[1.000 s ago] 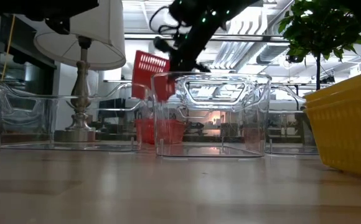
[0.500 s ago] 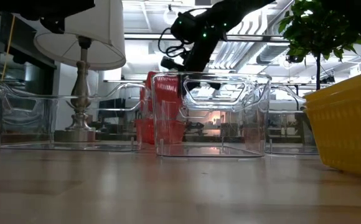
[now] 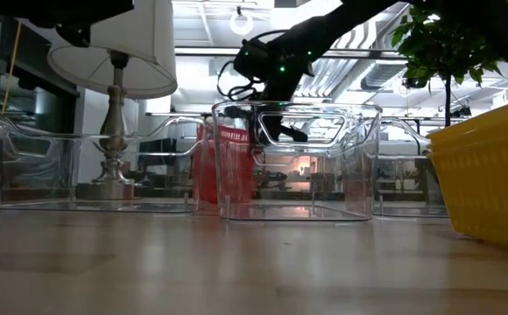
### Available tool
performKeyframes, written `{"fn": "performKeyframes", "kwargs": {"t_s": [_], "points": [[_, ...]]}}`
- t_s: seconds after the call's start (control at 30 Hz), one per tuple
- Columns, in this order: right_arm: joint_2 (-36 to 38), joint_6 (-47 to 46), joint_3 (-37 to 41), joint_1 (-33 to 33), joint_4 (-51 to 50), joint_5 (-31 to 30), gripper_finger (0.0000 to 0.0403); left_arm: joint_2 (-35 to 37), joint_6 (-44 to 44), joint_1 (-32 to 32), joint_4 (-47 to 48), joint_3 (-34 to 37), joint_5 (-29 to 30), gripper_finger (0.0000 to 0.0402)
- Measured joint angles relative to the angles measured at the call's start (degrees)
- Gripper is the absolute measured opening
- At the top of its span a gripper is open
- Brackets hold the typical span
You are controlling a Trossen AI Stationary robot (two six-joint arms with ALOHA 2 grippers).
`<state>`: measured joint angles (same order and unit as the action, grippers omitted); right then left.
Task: Stack baskets by color
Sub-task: Stack the bottom orange bin on the top orange bins
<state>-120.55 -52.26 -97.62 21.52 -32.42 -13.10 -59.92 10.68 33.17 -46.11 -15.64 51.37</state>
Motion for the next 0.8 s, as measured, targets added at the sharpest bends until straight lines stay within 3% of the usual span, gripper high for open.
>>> {"fn": "performKeyframes", "kwargs": {"t_s": [0.63, 0.8], "points": [[0.0, 4.6, 0.0, -0.1, -2.6, 0.3, 0.0002, 0.0, 0.0, 0.0, 0.0, 0.0, 1.8, 0.0], [0.1, 9.4, -1.4, -0.6, -3.2, -0.1, 0.0036, 0.0, 0.0, 0.0, 0.0, 0.0, 1.8, 0.0]]}}
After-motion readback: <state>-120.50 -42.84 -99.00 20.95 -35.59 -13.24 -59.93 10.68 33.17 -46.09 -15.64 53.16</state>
